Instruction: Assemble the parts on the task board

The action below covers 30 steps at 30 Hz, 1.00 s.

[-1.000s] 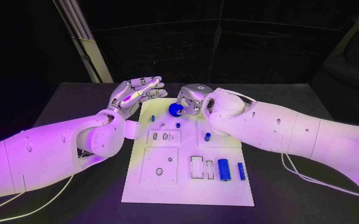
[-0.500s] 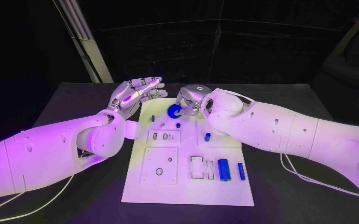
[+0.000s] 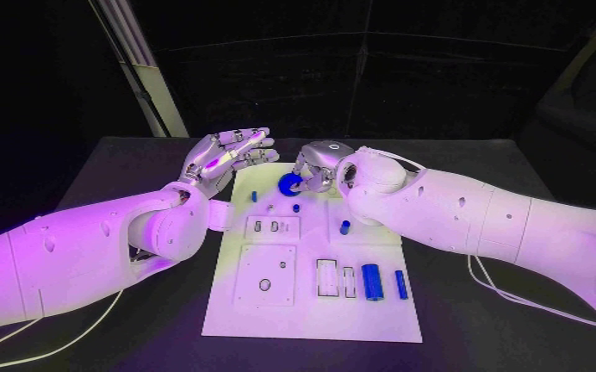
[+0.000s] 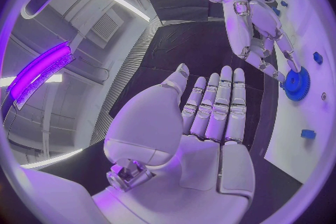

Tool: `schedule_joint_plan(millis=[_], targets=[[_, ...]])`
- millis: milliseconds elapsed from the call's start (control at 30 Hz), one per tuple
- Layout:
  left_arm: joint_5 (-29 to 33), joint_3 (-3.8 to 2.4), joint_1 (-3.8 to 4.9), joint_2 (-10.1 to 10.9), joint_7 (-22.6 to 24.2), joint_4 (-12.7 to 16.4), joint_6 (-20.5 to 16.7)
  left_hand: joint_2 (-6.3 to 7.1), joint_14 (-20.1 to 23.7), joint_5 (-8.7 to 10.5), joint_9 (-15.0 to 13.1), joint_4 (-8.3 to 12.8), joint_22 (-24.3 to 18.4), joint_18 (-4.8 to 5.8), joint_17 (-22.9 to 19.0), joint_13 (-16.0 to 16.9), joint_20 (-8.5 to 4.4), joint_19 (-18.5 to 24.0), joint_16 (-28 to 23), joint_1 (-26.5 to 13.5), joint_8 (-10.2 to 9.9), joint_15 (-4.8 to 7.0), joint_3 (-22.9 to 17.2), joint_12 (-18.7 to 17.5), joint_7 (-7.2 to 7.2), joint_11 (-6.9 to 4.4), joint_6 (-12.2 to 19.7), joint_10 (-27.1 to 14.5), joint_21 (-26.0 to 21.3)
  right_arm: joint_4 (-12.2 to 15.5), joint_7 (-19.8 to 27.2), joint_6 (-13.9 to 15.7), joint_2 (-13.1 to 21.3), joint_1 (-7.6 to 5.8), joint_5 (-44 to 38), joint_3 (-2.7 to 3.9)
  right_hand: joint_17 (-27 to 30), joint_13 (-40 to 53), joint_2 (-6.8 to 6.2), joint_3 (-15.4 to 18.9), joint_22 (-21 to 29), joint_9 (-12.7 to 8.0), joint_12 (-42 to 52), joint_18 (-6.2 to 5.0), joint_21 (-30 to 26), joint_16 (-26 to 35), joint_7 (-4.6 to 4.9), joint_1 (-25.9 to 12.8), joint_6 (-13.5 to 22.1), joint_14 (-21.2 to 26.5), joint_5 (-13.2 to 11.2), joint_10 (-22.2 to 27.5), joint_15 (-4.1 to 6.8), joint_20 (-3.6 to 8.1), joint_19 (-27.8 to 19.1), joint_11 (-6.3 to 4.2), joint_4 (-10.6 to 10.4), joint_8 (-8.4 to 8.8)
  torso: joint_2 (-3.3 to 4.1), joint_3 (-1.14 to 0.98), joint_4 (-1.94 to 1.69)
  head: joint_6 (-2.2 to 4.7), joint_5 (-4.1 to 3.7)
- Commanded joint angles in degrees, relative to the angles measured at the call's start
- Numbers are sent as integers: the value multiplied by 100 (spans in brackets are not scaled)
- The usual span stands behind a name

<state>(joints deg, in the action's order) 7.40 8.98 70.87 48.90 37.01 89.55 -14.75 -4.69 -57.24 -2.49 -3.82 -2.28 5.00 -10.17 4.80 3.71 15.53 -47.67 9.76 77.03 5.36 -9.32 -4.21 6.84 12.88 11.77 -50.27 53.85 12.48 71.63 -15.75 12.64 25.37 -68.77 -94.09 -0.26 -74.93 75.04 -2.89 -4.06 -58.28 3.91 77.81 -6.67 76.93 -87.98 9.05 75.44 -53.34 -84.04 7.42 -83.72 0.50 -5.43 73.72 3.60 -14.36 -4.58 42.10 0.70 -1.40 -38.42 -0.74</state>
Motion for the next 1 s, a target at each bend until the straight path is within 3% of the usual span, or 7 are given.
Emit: schedule_joint_plan(millis=[33,200,267,333,600,767,1000], targets=[[-9,-5,11,0,1,-3,87,11,-25,-23,8,23,-7,-24,-6,-6,1,-34,-11,-53,-37,3,7,-32,237,23,-14,8,-39,-6,53,-137,15,-11,173,1,-1031,391,23,49,-4,0,-17,66,8,-40,18,-106,89,-496,13,-4,-39,-59,-1,55,-63,72,-1,-3,9,5,-7],[-9,-5,11,-6,-3,-11,93,11,-25,-23,8,23,-7,-24,-6,-6,1,-34,-11,-53,-37,3,7,-32,237,23,-14,8,-39,-59,78,-382,-17,-11,348,0,-1061,397,116,326,6,-28,-24,65,4,-50,22,-455,431,-501,450,14,-48,-71,-9,64,-216,117,4,0,4,-1,-19],[-9,-5,11,-12,-4,-18,95,11,-25,-23,8,23,-7,-24,-6,-6,1,-34,-11,-53,-37,3,7,-32,237,23,-14,8,-39,-79,104,-428,-37,-12,398,0,-1085,411,158,392,-16,-37,-11,68,14,-58,18,-517,591,-507,469,9,-47,-70,2,63,-221,126,3,-4,-4,6,-23],[-9,-5,11,-17,-5,-24,96,11,-25,-23,8,23,-7,-24,-6,-6,1,-34,-11,-53,-37,3,7,-32,237,23,-14,8,-39,-93,118,-480,-53,-12,432,-1,-1154,453,208,408,-77,-20,38,79,42,-82,14,-503,472,-522,482,-18,-46,-69,35,59,-207,103,4,-6,-9,9,-25],[-9,-5,11,-18,-12,-32,102,13,-22,-23,9,25,-10,-24,-8,-6,2,-34,-16,-56,-41,1,6,-36,238,24,-11,4,-42,-135,122,-562,-79,-12,476,-1,-1164,454,219,413,-90,-21,39,81,48,-86,13,-496,504,-524,480,-19,-45,-69,42,58,-202,103,2,-1,4,-8,-21],[-9,-5,12,-15,-15,-32,101,13,-22,-23,9,25,-10,-24,-8,-6,2,-34,-16,-56,-41,1,6,-36,238,24,-11,4,-42,-132,108,-475,-67,-12,481,-1,-1161,458,263,428,-92,-11,42,82,52,-85,6,-472,417,-523,501,-21,-42,-67,44,54,-193,91,-2,-3,5,-15,-24],[-9,-5,12,-10,-15,-33,100,13,-22,-23,9,25,-10,-24,-8,-6,2,-34,-16,-56,-41,1,6,-36,238,24,-11,4,-42,-76,200,-161,-8,-11,484,-2,-1180,493,348,497,-112,3,77,85,67,-92,-4,-359,279,-527,766,-39,-35,-60,53,45,-158,76,1,-5,5,-18,-15]])
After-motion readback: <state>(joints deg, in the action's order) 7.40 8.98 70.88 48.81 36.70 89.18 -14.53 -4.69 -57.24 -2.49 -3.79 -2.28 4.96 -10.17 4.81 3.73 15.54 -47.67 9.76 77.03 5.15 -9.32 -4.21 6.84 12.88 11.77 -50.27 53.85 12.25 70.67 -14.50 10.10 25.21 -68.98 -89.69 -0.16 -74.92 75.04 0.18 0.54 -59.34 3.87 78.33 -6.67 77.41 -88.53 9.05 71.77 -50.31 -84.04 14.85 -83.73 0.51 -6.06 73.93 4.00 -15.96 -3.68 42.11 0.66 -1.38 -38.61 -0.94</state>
